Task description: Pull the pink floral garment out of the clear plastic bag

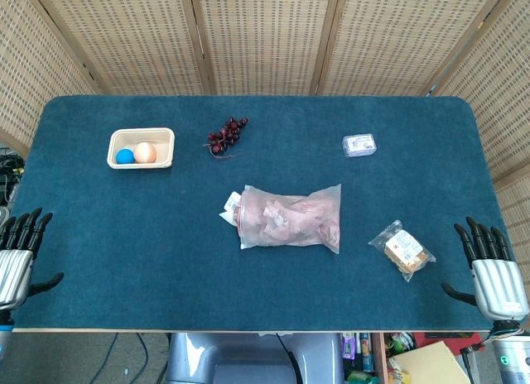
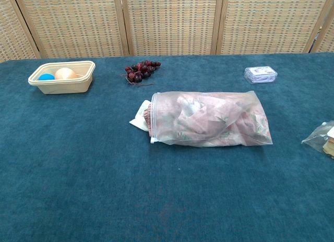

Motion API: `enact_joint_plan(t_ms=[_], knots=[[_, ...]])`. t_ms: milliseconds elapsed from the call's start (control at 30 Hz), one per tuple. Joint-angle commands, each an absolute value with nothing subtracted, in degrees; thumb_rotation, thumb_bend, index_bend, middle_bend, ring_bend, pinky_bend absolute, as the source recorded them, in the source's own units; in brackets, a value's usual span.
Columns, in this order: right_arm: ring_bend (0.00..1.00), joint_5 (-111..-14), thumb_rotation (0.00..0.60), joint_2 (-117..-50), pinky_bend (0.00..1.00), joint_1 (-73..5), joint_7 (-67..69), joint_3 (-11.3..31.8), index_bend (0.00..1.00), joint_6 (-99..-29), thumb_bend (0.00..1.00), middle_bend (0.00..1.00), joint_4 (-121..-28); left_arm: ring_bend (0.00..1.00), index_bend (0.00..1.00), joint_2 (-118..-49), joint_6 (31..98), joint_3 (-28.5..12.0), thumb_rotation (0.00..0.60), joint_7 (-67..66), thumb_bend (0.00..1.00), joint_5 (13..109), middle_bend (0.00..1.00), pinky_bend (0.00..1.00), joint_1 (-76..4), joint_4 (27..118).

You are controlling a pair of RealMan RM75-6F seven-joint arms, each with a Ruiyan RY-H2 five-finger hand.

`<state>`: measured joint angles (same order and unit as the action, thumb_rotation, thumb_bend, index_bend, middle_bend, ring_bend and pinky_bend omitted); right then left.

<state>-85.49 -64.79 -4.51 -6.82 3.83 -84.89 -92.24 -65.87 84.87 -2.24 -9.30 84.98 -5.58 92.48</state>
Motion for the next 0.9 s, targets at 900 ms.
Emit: enact_joint_plan(t_ms=[900], knots=[[0.0,-75.5,0.6,-66.2,0.0,-28.8,-15.6,14.0,0.0,-55.0,0.0,0.0,-100.9,0.0,0.0,-68.6,82.8,-3.2,0.6,-13.0,0.11,82.3,0.0,0.0,-6.7,90.5]])
